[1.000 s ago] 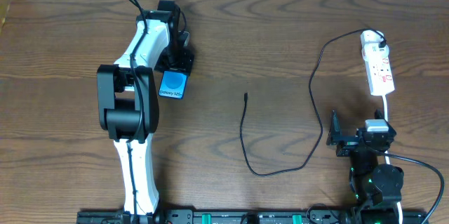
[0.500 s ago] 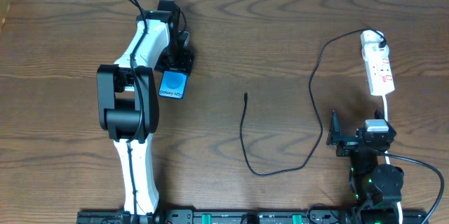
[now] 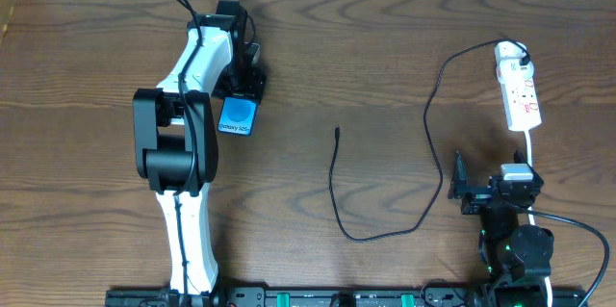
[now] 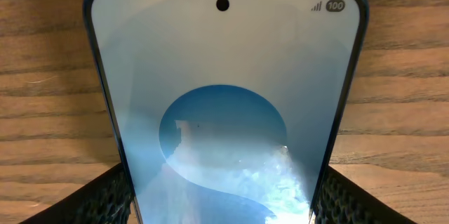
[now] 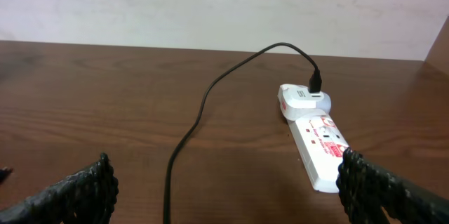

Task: Plug charger to phone and switch on socket

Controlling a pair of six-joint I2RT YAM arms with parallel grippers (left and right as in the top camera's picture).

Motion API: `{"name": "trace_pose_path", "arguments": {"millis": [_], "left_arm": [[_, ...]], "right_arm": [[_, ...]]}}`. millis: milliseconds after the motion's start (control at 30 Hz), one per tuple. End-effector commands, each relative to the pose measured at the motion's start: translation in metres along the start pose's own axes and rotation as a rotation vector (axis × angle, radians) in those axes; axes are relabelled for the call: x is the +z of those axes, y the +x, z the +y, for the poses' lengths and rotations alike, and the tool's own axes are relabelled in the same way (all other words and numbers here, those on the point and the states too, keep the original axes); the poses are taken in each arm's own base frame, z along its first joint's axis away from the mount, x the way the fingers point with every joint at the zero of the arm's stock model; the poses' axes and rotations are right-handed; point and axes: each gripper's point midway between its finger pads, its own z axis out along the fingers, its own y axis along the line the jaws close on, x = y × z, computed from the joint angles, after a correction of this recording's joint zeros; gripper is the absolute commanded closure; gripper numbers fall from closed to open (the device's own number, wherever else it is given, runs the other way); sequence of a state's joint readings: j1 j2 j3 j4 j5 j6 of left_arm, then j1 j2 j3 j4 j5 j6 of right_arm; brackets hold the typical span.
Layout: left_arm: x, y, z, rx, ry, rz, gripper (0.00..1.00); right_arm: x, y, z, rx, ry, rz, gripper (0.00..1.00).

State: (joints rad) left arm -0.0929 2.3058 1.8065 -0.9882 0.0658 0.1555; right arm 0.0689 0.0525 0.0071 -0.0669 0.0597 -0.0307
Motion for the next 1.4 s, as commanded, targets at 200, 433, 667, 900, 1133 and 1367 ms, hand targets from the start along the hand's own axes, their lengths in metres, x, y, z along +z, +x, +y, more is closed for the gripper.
{"name": "trace_pose_path", "arguments": {"millis": [200,433,667,900,1133,1367], "left_arm": [[0.011,0.013,0.001,0.002,-0.001,0.048,0.93],[-0.003,0.008,0.002,0.002,-0.005,0.011,0.92],[-0.016,0.004,0.002,0.002,-0.008,-0.019,0.93],[-0.016,0.007,0.001,0.002,-0.007,-0.011,0.93],[-0.018,0.006,0.001,0.002,-0.008,-0.015,0.93],[-0.033,0.003,0.002,0.003,-0.011,-0.051,0.93]], "right_arm": [[0.0,0.002,0.001,-0.009,-0.003,0.006,0.01],[0.0,0.002,0.001,-0.009,-0.003,0.006,0.01],[0.0,0.002,0.001,-0.009,-0.003,0.006,0.01],[0.0,0.002,0.001,-0.009,-0.003,0.006,0.01],[0.0,0.002,0.001,-0.009,-0.003,0.006,0.01],[0.0,0.002,0.001,-0.009,-0.003,0.006,0.01]]}}
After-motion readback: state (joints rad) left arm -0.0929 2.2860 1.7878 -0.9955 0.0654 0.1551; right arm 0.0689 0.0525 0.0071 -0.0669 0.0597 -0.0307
